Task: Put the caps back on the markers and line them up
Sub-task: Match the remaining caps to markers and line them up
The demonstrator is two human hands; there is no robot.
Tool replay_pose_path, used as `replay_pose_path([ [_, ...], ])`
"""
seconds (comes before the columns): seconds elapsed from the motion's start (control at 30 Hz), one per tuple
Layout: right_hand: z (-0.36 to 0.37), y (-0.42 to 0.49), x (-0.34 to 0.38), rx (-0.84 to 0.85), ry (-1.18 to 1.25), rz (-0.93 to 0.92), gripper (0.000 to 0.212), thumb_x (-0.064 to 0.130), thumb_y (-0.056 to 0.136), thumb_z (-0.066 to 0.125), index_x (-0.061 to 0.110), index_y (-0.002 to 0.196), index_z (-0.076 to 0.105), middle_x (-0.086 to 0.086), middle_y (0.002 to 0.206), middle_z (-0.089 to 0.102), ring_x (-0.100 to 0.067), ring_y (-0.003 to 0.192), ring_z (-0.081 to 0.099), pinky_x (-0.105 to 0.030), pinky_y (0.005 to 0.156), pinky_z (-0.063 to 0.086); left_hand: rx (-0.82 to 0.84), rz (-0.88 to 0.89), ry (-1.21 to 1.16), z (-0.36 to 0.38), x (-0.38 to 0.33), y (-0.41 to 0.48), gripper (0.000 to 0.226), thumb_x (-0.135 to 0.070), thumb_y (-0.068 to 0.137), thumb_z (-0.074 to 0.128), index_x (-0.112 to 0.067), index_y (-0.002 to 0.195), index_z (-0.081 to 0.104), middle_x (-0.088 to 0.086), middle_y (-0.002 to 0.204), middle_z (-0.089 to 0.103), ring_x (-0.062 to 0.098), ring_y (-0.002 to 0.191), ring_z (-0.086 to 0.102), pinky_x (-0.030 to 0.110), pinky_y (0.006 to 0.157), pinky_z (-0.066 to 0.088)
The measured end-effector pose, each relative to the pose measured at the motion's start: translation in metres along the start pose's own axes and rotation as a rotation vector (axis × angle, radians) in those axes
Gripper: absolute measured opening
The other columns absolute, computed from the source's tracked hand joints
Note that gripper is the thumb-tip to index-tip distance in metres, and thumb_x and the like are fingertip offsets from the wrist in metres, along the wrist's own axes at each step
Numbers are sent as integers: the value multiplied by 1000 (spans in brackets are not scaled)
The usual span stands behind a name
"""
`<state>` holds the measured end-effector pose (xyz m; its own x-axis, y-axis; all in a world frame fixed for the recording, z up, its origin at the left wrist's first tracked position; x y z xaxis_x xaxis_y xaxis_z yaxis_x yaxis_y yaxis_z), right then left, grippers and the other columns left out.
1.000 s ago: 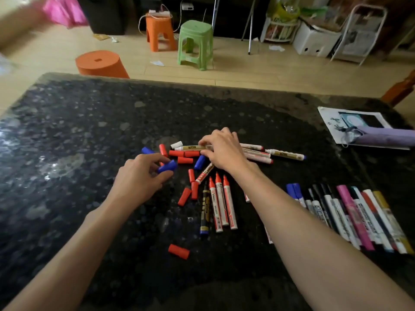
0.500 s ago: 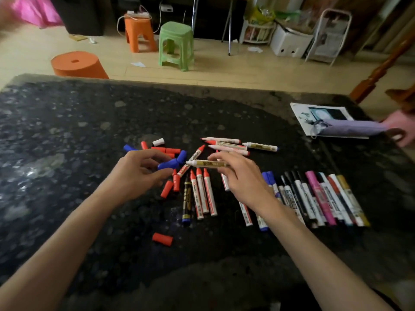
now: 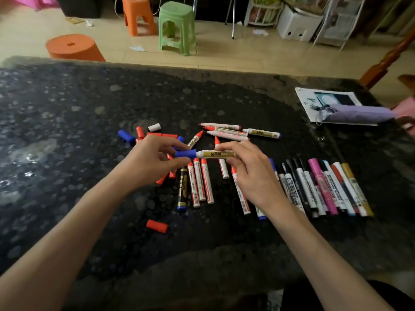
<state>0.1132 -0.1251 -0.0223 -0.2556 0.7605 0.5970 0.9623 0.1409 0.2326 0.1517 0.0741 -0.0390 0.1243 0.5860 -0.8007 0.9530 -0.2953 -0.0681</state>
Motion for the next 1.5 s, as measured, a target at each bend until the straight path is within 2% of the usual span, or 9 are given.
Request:
replay_pose_path([
  [0.1,5,-3,1,69,7,-9,35,12,105,55,30,133,62,7,114,58,-7,114,54,-28,98,47,-4,18,-11,1,-4,1,22,-25,90,75,-30,111,73,-6,86,75,11,71,73,38,79,61],
  [0.33,-11,-1,-9,32,6,-22,33,15,107,52,26,135,64,7,114,57,-6,116,51,-15,99,40,12,68,-51,5,-12,6,26,-21,92,73,-44,103,68,-19,78,72,4,71,71,24,72,55],
  [0.5,-3,2,-6,78,-34,-32,33,15,106,54,26,135,65,6,109,55,-6,110,50,-11,94,38,35,63,4,16,-13,8,21,-26,93,72,-31,113,72,-5,86,75,10,76,73,42,77,62],
  [0.63,-2,3,-6,89,4,-28,29,23,104,59,28,133,66,9,105,54,-4,104,54,-17,89,44,31,95,13,22,-20,6,17,-21,97,66,-24,114,67,-8,82,68,-5,62,66,13,59,49],
  [0.7,-3,3,-7,87,22,-22,29,24,105,59,28,132,67,8,103,56,-6,98,57,-23,84,46,20,107,16,23,-23,4,16,-19,98,64,-19,114,68,-9,79,66,-6,58,63,10,56,46],
  [0.9,-10,-2,-3,17,24,-60,29,22,105,59,23,131,70,6,96,57,-8,87,57,-25,75,46,-64,121,-18,25,-17,1,23,-22,96,68,-26,118,73,0,84,77,19,76,73,48,74,59],
  [1.1,-12,-8,-5,-61,51,-36,27,20,104,61,20,129,72,5,97,61,-11,89,60,-33,78,51,-129,127,-36,29,-24,1,17,-20,96,67,-28,110,75,4,70,68,28,63,63,48,63,53],
  [1.33,-5,-8,-5,12,-40,-56,25,19,101,64,24,124,73,7,93,58,-11,90,57,-30,78,47,-76,149,41,47,-20,-2,24,-17,95,69,-23,118,74,-12,90,72,7,80,67,24,72,54],
  [1.5,-8,-11,-12,156,-269,-76,21,40,99,63,35,119,68,23,98,54,-4,97,49,-31,81,36,-8,222,91,58,-31,0,23,-21,94,71,-28,115,71,-15,96,69,-2,86,61,14,72,45],
])
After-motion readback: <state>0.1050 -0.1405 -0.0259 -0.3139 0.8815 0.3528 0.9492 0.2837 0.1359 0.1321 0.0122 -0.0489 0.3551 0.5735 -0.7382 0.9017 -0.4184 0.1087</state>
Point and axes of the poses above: each hand's wrist, its own y-axis towards the middle knuckle, its own z-axis out of the palm, x = y × z, the point moved 10 cm from there along y, towards the middle knuckle
